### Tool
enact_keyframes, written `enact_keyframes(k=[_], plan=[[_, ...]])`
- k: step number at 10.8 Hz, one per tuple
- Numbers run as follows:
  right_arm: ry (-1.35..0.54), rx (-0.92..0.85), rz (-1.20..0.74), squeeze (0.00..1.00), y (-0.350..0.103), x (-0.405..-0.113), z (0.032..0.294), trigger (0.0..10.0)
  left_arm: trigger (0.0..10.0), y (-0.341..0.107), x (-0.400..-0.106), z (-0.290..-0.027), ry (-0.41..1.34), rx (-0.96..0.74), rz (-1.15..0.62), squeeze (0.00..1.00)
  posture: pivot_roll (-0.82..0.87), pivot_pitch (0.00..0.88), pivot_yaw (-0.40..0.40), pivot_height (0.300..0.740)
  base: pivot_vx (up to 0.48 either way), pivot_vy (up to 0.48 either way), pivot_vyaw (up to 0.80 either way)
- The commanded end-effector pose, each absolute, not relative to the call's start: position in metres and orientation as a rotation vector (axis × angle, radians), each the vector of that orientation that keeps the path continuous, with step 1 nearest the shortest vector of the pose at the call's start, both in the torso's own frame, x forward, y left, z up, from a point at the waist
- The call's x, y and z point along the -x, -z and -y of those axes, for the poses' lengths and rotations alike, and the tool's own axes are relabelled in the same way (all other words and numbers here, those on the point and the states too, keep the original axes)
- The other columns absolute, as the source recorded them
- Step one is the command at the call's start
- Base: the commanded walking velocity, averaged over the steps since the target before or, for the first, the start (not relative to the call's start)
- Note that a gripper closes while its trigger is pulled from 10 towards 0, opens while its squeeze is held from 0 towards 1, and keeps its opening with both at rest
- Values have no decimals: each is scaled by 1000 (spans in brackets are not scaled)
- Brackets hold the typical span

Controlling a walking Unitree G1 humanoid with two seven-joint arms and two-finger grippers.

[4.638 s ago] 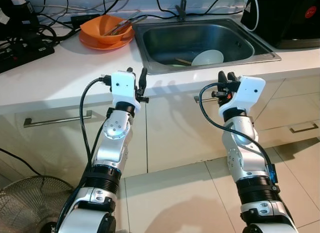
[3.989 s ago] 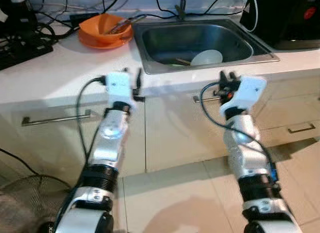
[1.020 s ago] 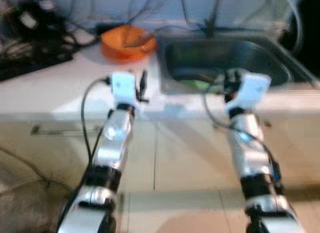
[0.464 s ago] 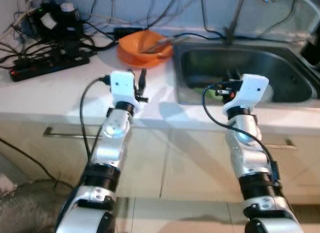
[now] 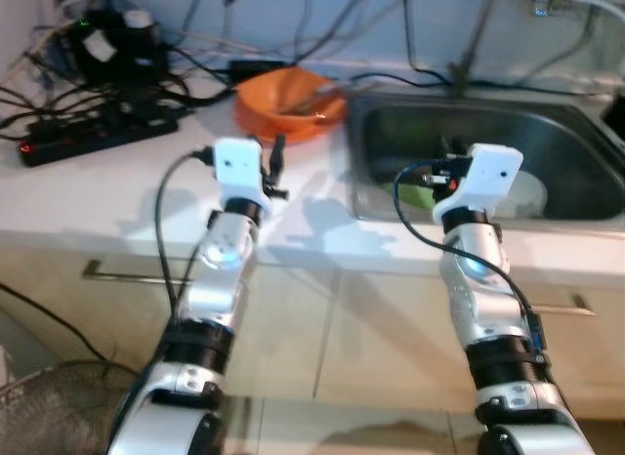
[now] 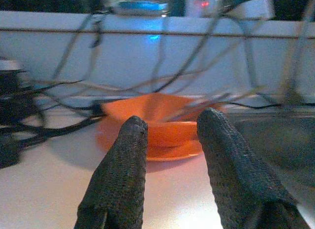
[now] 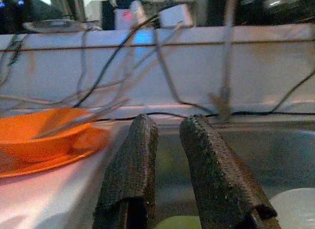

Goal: Kitchen organization

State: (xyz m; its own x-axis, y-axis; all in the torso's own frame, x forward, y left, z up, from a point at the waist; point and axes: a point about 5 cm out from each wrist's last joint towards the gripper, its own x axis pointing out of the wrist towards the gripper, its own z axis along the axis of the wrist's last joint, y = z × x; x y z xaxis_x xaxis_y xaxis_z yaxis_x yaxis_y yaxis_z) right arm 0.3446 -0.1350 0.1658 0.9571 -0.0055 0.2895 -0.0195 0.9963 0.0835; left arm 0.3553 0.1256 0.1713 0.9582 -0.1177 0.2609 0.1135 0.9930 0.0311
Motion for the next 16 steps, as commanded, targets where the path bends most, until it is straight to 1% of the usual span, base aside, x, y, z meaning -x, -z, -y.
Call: enact_keyframes(k=[1,16], plan=[[-9,-85,304,0,-169,-346,137,10000,10000,-175,-356,-124,122,-14,272,0,16,13,-31,740,311,0,0],[-15,-91,304,0,-169,-346,134,10000,10000,-178,-355,-122,145,-21,282,0,12,0,-17,740,311,0,0]])
